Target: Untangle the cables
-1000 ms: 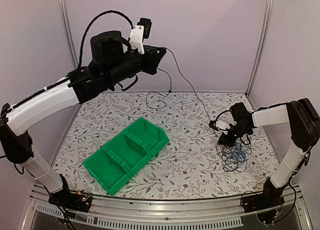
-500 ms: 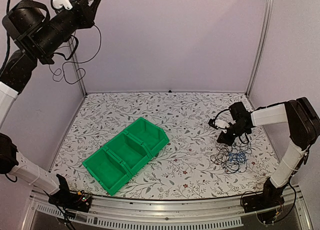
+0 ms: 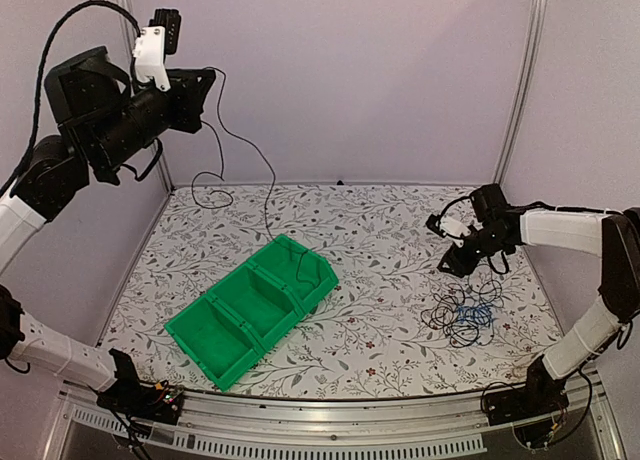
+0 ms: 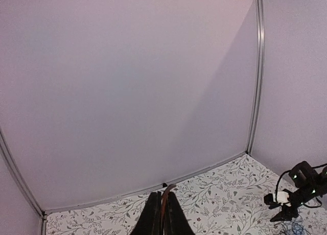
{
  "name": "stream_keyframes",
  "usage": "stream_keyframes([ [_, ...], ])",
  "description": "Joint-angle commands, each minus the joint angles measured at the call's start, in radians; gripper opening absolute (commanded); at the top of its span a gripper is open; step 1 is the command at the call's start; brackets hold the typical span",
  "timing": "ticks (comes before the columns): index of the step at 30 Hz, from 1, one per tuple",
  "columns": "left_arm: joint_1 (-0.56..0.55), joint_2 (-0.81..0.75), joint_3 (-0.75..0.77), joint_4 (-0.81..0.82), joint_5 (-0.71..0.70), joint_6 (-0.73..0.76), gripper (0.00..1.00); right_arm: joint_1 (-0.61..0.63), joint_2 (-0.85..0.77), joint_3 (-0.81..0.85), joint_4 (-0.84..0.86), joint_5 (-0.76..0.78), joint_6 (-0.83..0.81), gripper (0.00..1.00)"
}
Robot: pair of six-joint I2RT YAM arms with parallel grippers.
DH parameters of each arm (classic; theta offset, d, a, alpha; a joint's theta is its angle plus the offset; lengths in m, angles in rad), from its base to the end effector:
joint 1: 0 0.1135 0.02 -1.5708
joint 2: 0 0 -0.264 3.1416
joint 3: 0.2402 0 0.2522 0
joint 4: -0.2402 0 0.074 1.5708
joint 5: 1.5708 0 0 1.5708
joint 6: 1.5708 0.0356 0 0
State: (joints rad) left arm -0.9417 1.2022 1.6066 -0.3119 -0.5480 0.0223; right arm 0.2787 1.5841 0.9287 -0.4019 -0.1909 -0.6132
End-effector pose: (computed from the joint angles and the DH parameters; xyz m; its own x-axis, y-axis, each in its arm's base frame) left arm 0.1506 -0.1754 0.5210 0.0629 -0.0541 -0.9966 0.3836 0.9231 -0.0259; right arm 0.2941 0.0912 0.1808 -0.4778 -0.7244 -0.4968 -0.7761 0.6131 -0.1475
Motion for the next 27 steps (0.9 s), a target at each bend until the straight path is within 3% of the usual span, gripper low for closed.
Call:
stream_keyframes([
  [1,0.020,-0.041,-0.089,0.013,0.007,-0.059,0.00,-0.013,-0.132,0.003,0.004,-0.063,0.040,0.63],
  [4,0.038,-0.039,-0.129,0.017,0.039,-0.089,0.00,-0.017,-0.175,-0.041,0.056,-0.070,0.071,0.69],
  [18,0.211,0.009,-0.214,0.001,0.245,-0.176,0.00,-0.031,-0.187,-0.118,0.112,-0.081,0.082,0.69],
  [27,0.218,-0.016,-0.205,0.017,0.271,-0.162,0.00,-0.034,-0.176,-0.126,0.120,-0.085,0.081,0.69],
])
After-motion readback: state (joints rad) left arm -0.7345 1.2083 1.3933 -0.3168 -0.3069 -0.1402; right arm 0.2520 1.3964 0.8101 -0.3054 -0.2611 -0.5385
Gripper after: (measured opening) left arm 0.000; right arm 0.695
